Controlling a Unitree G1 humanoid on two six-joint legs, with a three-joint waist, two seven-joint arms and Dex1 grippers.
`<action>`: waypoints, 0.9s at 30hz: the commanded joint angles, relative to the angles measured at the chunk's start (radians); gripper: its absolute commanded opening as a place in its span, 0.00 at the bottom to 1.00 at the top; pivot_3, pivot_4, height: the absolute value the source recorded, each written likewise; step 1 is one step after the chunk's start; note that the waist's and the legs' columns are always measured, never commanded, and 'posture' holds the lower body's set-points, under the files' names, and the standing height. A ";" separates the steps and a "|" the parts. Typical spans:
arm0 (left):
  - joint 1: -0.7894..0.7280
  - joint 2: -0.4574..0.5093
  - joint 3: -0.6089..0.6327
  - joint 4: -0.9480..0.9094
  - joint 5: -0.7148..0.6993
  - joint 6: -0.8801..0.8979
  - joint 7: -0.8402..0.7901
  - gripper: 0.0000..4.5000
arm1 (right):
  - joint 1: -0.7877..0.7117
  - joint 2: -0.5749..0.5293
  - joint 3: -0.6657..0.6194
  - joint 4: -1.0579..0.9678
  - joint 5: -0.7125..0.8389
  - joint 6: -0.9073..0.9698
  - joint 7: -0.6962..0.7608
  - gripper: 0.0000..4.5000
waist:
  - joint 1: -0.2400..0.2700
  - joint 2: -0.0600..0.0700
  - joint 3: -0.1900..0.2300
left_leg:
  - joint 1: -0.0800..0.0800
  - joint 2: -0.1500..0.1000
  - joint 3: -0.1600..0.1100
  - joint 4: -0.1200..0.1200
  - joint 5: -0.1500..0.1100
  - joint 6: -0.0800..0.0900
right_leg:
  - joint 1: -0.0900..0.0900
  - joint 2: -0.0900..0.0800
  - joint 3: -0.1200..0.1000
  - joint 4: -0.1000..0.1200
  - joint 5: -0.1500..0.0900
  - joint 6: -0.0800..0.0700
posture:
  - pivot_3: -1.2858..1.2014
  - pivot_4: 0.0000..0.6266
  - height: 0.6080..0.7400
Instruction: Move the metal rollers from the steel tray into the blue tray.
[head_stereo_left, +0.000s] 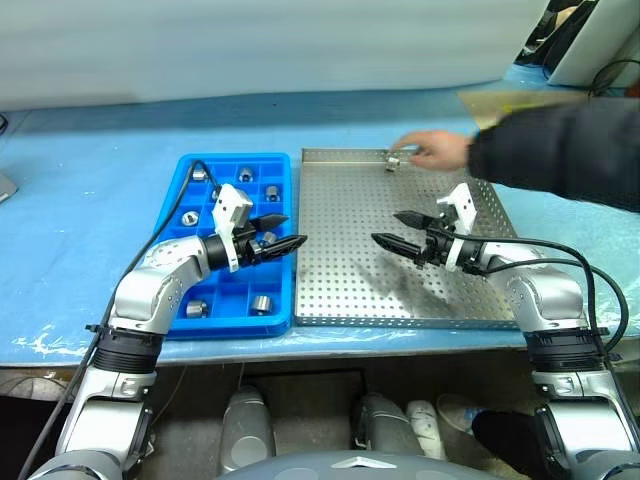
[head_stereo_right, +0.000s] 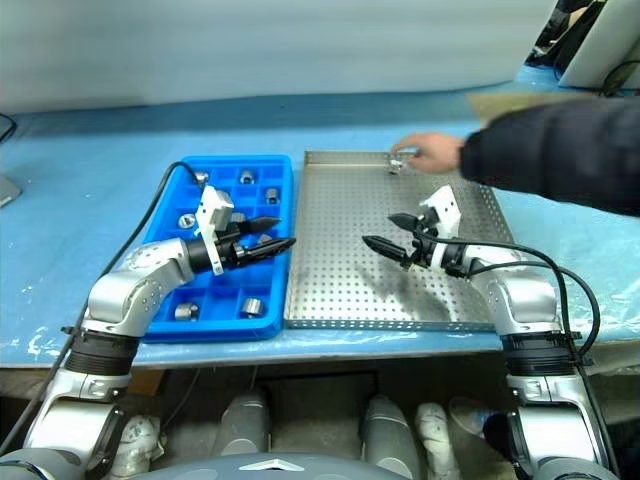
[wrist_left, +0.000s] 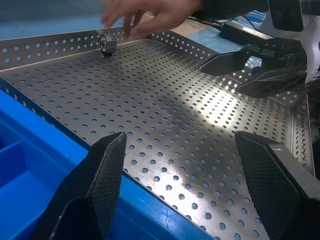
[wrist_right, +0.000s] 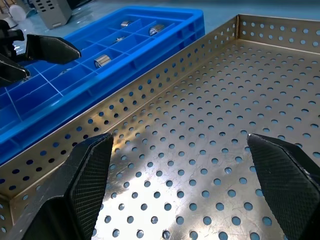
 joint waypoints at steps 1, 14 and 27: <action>-0.003 0.005 0.017 -0.043 -0.015 -0.001 -0.006 0.81 | 0.001 -0.002 -0.014 -0.041 0.011 -0.001 0.005 1.00 | 0.000 0.000 0.000 | 0.000 0.000 0.000 0.000 0.000 0.000 | 0.000 0.000 0.000 0.000 0.000 0.000 | 0.50 0.24 1.00; -0.008 -0.001 0.012 -0.037 -0.011 -0.005 -0.007 0.81 | -0.002 0.001 -0.016 -0.026 -0.006 -0.007 -0.010 1.00 | 0.000 0.000 0.000 | 0.000 0.000 0.000 0.000 0.000 0.000 | 0.000 0.000 0.000 0.000 0.000 0.000 | 0.50 0.24 1.00; -0.010 -0.004 0.013 -0.036 -0.010 -0.006 -0.007 0.81 | -0.008 0.021 0.001 -0.013 -0.024 -0.022 -0.021 1.00 | 0.000 0.000 0.000 | 0.000 0.000 0.000 0.000 0.000 0.000 | 0.000 0.000 0.000 0.000 0.000 0.000 | 0.50 0.24 1.00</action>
